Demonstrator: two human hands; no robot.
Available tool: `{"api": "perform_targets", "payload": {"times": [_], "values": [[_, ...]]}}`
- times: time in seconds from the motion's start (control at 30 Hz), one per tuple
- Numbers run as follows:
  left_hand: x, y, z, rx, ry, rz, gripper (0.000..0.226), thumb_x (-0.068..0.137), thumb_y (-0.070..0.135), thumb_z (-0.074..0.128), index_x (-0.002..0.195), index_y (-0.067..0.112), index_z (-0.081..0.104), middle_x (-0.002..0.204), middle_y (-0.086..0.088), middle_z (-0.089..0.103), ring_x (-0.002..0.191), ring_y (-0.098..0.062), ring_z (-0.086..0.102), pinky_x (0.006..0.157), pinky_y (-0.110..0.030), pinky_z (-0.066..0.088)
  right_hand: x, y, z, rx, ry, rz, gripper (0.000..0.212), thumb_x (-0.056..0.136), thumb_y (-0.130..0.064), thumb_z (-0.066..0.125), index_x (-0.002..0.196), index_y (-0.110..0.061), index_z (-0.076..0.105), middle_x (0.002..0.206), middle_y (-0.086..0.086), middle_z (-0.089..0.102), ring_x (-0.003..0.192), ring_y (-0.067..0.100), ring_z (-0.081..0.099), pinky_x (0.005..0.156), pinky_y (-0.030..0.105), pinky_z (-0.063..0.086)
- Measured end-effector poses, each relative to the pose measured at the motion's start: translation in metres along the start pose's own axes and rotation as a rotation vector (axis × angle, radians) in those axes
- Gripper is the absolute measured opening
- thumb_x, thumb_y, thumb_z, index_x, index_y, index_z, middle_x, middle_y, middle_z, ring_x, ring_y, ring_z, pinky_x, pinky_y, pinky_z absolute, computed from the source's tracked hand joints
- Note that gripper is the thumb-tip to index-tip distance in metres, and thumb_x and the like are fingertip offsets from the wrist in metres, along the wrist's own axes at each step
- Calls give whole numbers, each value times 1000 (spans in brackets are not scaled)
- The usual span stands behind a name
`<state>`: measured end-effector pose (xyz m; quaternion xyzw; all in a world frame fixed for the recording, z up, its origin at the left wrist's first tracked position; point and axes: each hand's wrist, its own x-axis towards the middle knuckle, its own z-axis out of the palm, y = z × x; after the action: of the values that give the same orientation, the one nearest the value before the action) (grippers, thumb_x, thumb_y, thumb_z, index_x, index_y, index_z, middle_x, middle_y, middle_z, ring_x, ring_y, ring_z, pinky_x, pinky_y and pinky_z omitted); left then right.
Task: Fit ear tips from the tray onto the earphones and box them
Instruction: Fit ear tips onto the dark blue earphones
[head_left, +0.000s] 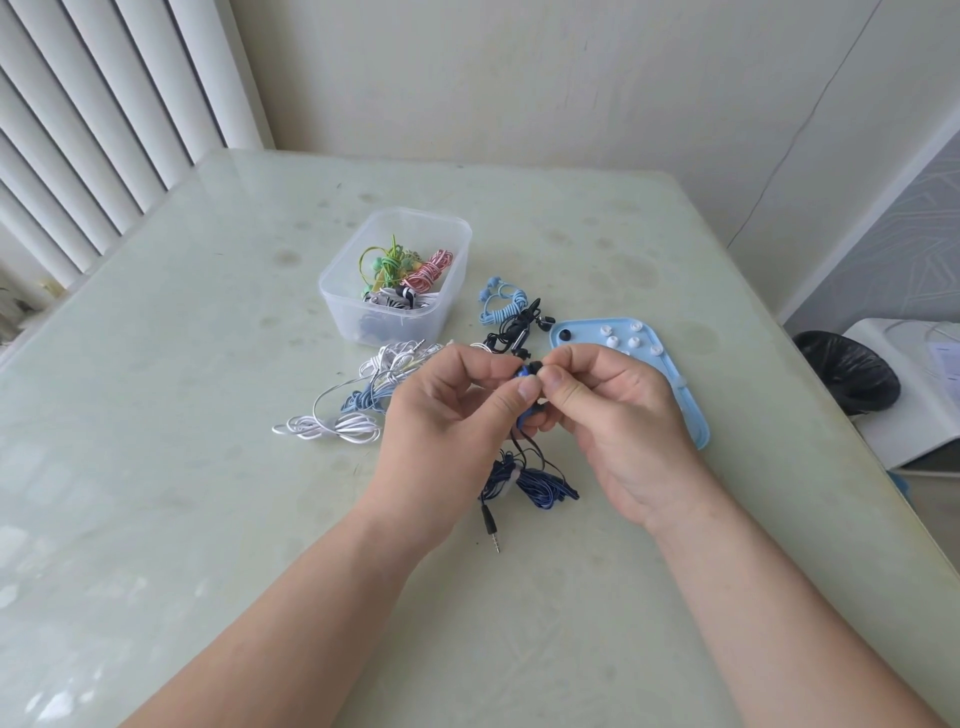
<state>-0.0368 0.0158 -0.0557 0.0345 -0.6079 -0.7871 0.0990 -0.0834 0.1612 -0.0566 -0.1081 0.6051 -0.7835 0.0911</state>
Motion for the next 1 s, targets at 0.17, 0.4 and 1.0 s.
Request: {"api": "perform_targets", "payload": {"times": [0.17, 0.4, 1.0], "values": [[-1, 0, -1, 20, 25, -14, 11, 90, 4, 76, 95, 1, 67, 88, -21, 75, 78, -41, 73, 76, -44, 63, -3, 0, 0, -57, 37, -71, 14, 94, 5, 63, 90, -6, 71, 83, 16, 73, 69, 27, 67, 67, 33, 55], [-3, 6, 3, -53, 22, -47, 9, 91, 0, 72, 95, 1, 65, 80, -8, 74, 69, -25, 76, 53, -16, 50, -8, -2, 3, -176, 98, -177, 10, 92, 8, 66, 92, 1, 73, 81, 16, 76, 65, 22, 71, 66, 29, 57], [-3, 11, 4, -83, 53, -58, 10, 93, -3, 70, 100, -4, 65, 75, -3, 72, 62, -18, 73, 45, -12, 45, -10, 3, 7, -124, 55, -107, 37, 92, 14, 59, 105, -13, 79, 93, 7, 76, 74, 17, 68, 70, 24, 54]]}}
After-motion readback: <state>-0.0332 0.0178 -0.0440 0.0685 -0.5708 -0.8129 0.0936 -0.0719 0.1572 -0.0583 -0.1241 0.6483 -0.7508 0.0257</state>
